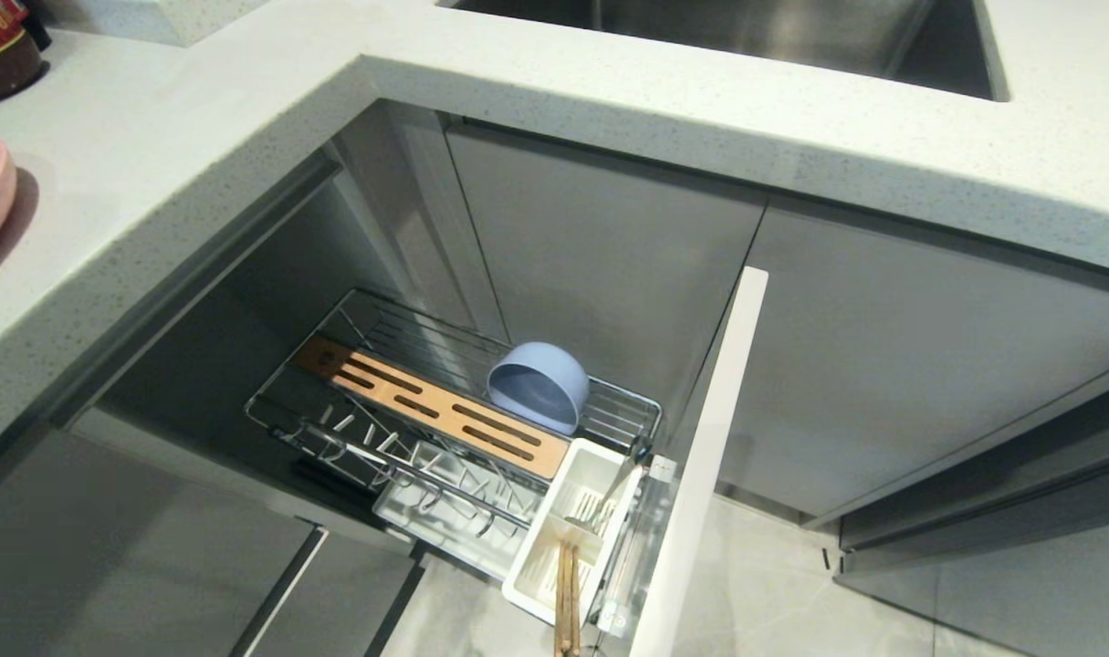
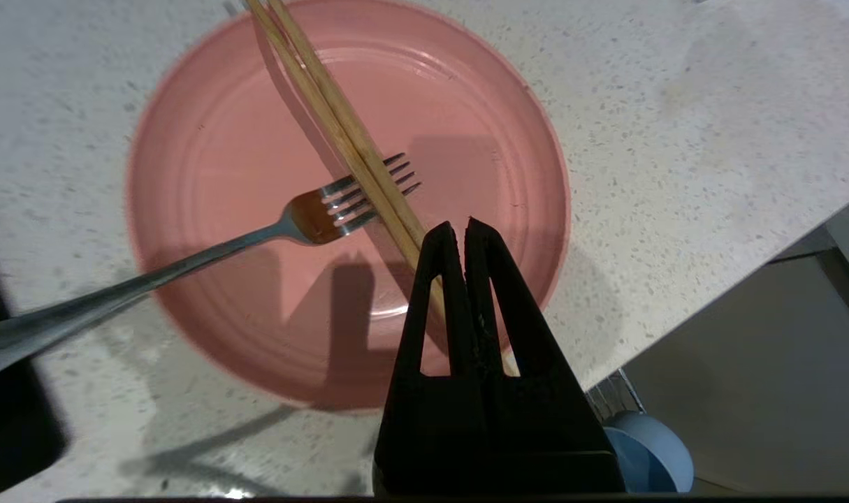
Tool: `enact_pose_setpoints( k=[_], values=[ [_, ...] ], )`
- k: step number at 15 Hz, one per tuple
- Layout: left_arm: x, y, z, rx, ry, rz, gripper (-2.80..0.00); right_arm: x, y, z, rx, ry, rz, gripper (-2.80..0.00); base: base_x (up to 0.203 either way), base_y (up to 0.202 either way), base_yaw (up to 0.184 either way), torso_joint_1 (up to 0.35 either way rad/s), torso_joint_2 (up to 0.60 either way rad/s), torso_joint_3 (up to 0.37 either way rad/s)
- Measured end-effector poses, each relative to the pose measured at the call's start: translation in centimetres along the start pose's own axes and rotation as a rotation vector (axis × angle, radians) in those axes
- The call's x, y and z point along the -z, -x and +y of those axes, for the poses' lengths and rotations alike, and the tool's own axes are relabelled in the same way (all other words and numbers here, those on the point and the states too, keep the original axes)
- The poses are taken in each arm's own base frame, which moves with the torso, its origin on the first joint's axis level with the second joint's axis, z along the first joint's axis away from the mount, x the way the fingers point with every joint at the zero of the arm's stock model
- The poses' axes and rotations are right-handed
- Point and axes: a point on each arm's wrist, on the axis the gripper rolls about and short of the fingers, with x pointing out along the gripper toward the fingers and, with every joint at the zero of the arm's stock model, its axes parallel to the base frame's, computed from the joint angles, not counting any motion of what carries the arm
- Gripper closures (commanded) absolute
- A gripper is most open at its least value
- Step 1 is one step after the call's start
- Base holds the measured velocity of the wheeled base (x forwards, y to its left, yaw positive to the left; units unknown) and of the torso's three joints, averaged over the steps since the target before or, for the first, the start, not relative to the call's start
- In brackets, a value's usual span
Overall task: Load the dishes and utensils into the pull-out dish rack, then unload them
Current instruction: Pick up the chopsticks and place it in the cupboard
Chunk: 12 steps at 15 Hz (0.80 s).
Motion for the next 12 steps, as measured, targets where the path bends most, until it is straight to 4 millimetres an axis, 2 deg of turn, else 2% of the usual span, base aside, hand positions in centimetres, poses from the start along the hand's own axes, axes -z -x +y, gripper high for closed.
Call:
enact_pose_setpoints(
  k=[3, 9, 10, 12],
  values=[
    [0.4, -1.3, -0.4, -0.013, 0.001, 0.064, 0.0, 0.0, 0.0, 0.0, 0.0, 0.0, 0.0, 0.0, 0.0, 0.0, 0.0, 0.0, 0.0, 0.0],
    [0.5, -1.8, -0.8, -0.027, 0.012, 0.117, 0.0, 0.0, 0.0, 0.0, 0.0, 0.0, 0.0, 0.0, 0.0, 0.0, 0.0, 0.0, 0.0, 0.0],
    [0.5, -1.8, -0.8, -0.036, 0.01, 0.121, -2.8, 0.0, 0.0, 0.0, 0.0, 0.0, 0.0, 0.0, 0.0, 0.0, 0.0, 0.0, 0.0, 0.0],
    [0.6, -1.8, -0.7, -0.055, 0.016, 0.131, -2.8, 0.0, 0.0, 0.0, 0.0, 0.0, 0.0, 0.0, 0.0, 0.0, 0.0, 0.0, 0.0, 0.0]
  ],
)
